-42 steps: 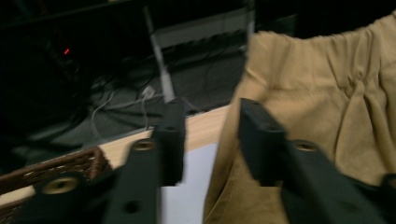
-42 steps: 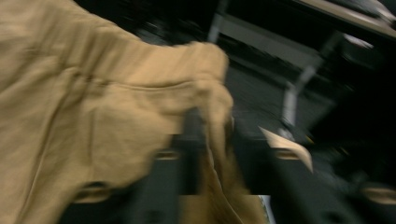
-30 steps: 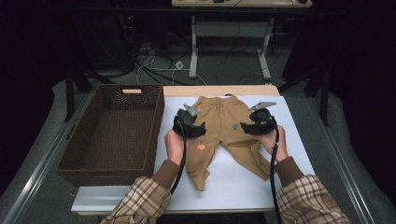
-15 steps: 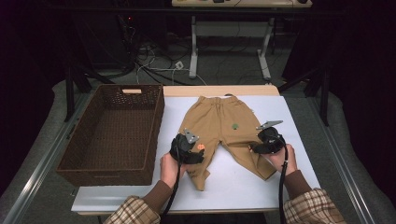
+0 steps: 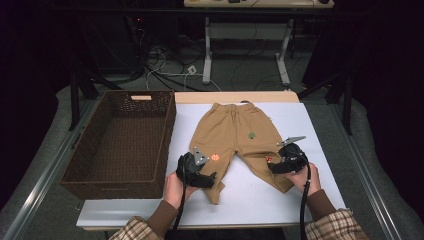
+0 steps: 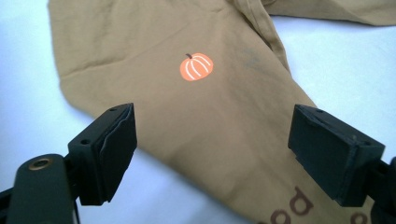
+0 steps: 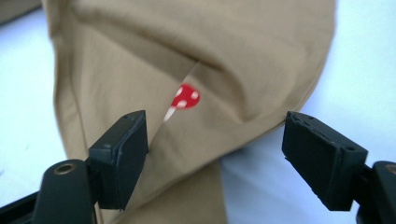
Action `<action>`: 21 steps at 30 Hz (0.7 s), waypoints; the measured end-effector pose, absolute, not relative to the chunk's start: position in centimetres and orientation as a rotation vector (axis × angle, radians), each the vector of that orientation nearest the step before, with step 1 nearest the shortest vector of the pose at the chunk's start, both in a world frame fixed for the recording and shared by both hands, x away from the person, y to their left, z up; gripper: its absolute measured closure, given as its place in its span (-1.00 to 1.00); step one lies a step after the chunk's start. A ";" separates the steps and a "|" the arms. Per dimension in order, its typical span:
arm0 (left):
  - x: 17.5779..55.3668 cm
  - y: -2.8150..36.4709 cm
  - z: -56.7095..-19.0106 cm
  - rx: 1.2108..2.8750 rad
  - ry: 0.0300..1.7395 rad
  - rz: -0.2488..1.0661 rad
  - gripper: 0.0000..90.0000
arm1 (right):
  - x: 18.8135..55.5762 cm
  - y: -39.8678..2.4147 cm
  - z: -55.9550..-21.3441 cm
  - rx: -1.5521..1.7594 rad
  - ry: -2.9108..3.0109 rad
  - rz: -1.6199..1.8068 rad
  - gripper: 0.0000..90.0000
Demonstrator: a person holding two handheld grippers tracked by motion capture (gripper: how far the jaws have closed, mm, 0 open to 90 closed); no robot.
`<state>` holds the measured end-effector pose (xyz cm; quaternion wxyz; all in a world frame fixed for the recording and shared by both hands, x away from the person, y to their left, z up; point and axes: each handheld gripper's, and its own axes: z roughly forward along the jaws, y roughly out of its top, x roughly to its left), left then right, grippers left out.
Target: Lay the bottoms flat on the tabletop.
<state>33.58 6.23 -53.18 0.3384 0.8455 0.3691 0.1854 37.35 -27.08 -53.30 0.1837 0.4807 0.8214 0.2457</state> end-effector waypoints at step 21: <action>33.9 6.3 -53.5 2.222 0.937 0.452 -0.66 | 37.9 -29.1 -53.1 1.276 2.243 0.690 0.91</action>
